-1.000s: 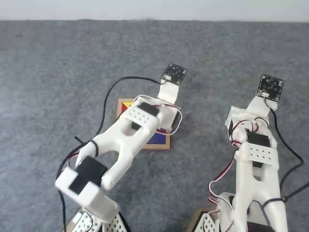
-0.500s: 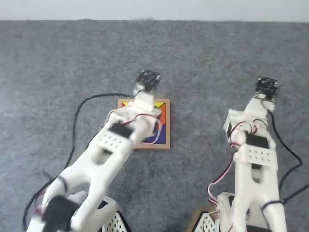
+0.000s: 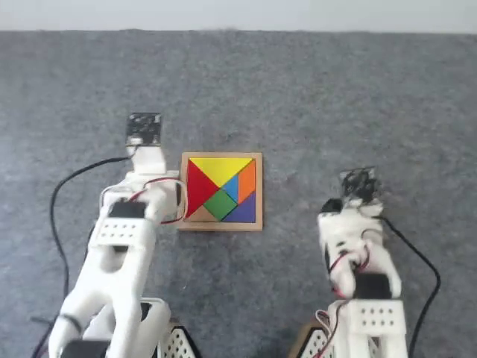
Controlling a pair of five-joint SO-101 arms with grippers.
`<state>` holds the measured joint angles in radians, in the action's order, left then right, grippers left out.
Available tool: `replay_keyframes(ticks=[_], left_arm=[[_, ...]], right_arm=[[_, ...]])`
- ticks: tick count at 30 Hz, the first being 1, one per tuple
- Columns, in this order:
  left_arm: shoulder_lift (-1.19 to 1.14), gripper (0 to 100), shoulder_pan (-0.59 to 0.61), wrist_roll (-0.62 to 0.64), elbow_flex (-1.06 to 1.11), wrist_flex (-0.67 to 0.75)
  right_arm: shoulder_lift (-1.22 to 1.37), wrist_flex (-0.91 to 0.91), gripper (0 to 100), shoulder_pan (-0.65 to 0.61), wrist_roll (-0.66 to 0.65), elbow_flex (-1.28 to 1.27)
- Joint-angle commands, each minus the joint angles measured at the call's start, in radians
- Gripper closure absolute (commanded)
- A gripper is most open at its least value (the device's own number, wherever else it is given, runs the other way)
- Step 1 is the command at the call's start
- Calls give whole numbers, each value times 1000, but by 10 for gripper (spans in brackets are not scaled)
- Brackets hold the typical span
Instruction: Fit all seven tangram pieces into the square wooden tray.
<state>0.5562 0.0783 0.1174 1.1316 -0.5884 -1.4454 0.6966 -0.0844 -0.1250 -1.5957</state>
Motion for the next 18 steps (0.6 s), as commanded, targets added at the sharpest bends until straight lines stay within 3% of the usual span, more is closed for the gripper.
replay_keyframes(ticks=[1,3,10,12,15,18], left_arm=[[275,988,34,-80,127,-31],[431,988,34,-140,222,-29],[950,987,61,-327,510,-130],[1094,987,78,-368,559,-199],[1274,987,120,-374,552,-430],[1257,986,127,-379,550,-526]], right_arm=[[-298,122,991,-85,8,-95],[-386,243,990,-91,11,-78],[-325,363,991,-91,5,-89],[-325,430,990,-91,5,-89],[-325,487,990,-91,5,-89],[-325,539,990,-91,5,-89]])
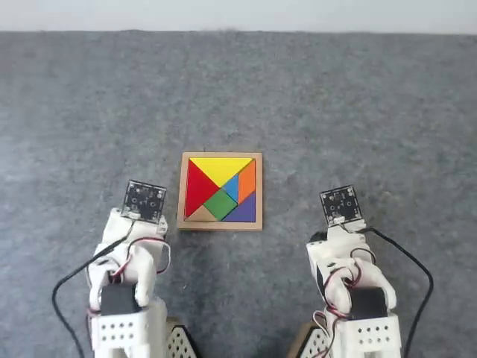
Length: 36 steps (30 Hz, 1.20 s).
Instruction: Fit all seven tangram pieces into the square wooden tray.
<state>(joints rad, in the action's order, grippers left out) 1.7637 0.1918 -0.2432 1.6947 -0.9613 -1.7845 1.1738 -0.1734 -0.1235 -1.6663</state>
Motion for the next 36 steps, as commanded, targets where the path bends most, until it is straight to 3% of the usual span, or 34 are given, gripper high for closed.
replay_keyframes(ticks=[1,8,36], left_arm=[[29,986,18,-20,-12,-170],[31,986,141,-20,-10,-181],[31,985,141,-20,-10,-178]], right_arm=[[15,77,991,-2,3,-18],[13,85,991,-4,3,-17],[13,85,991,-4,3,-17]])
